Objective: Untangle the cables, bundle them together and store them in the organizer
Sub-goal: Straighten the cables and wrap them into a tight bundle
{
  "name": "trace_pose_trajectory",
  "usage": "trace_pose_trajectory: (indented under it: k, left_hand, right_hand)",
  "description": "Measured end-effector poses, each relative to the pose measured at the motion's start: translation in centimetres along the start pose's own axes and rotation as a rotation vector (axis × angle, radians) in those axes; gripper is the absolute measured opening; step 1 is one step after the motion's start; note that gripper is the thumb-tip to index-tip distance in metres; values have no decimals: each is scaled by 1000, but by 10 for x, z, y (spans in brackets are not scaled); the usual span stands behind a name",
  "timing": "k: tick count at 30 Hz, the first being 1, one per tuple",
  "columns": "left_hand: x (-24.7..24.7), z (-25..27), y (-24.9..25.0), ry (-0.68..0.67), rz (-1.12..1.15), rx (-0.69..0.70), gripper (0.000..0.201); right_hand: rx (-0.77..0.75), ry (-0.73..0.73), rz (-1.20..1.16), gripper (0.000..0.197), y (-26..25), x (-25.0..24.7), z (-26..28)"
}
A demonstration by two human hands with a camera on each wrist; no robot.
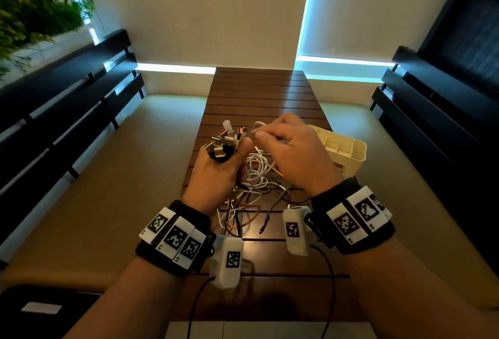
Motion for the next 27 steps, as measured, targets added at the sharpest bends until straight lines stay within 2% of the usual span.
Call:
trace_pose_trajectory:
  k: [2,4,6,9,11,17,20,24,27]
  left_hand:
    - [-3,1,0,11,6,-2,34]
    - [-4,1,-1,8,-4,1,35]
    - [-2,1,-1,-15,0,6,31]
    - [7,1,2,-66,12,19,24]
    - [11,2,4,-77,25,22,22]
    - [14,6,-2,-90,99,-14,31]
    - [18,5,1,-118,109,-16,32]
    - [20,5,5,-143,137,24,19]
    - [21,4,3,-142,220,12,15]
  right_hand:
    - [42,94,38,16,7,-10,-1]
    - [48,111,11,15,5,-18,-1]
    - [14,-6,-100,21,-6,-14,0]
    - [10,-308,-384,32,-25,7,11]
    - [-14,-383,-379,36,-32,15,16]
    - [-24,-367,-317,32,-30,12,20]
    - [-6,-370,-420,33,-30,13,21]
    - [-10,-371,-453,39,-25,19,18]
    - [51,-425,-679,52,-14,26,18]
Point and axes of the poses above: each hand's wrist, its own z-axis away from the middle knuckle, its own x-axis out of the palm, y = z × x, the point moved 7 cm from there along -z, towards the middle knuckle, and after that the axes turned 7 degrees about x, right-handed, at the moved point
